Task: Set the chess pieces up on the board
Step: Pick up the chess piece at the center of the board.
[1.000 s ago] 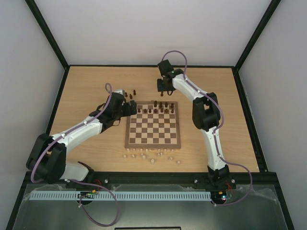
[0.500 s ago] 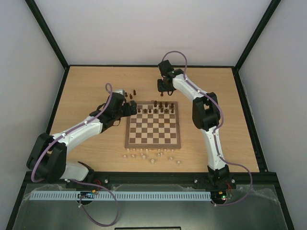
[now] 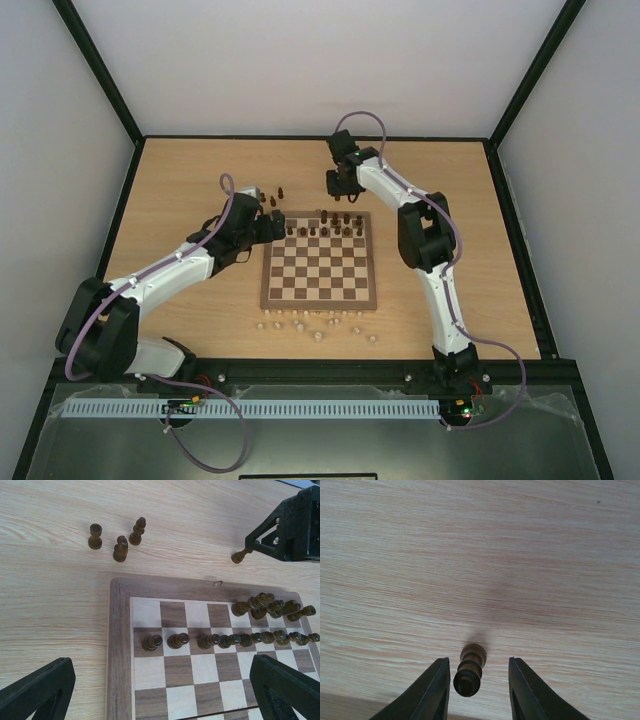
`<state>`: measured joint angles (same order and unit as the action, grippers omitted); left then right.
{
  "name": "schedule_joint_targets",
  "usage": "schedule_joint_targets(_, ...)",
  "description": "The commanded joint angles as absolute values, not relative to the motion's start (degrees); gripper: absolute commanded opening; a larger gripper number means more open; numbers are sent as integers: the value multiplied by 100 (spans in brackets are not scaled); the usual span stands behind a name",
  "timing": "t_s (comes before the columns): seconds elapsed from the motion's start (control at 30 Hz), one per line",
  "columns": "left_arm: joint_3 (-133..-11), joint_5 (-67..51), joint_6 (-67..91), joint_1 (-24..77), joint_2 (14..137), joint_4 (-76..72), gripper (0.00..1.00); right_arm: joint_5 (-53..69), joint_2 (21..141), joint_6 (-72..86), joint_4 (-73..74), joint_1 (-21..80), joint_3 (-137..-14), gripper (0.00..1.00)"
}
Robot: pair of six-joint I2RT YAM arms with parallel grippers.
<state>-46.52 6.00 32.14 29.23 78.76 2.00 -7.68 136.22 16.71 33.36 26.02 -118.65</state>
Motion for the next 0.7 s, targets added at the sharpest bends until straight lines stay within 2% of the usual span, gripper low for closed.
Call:
schedule_joint_targets(0.0,-4587,589,3226,2929,7921,88,99,-770,13778,1595,3694,2660,-11951,31)
schedule_joint_targets(0.2,-4584,589,3230,2935,7939,79,99,-782,13854,1584,3717,2675,-12004,28)
schedule_joint_targets(0.47,-4585,606,3226,2927,7919,87,99,-812,13847,1586,3707,2672,-12090,16)
schedule_joint_targets(0.67,-4587,606,3226,2927,7943,88,99,-976,13536,1566,3576,2726,-11941,12)
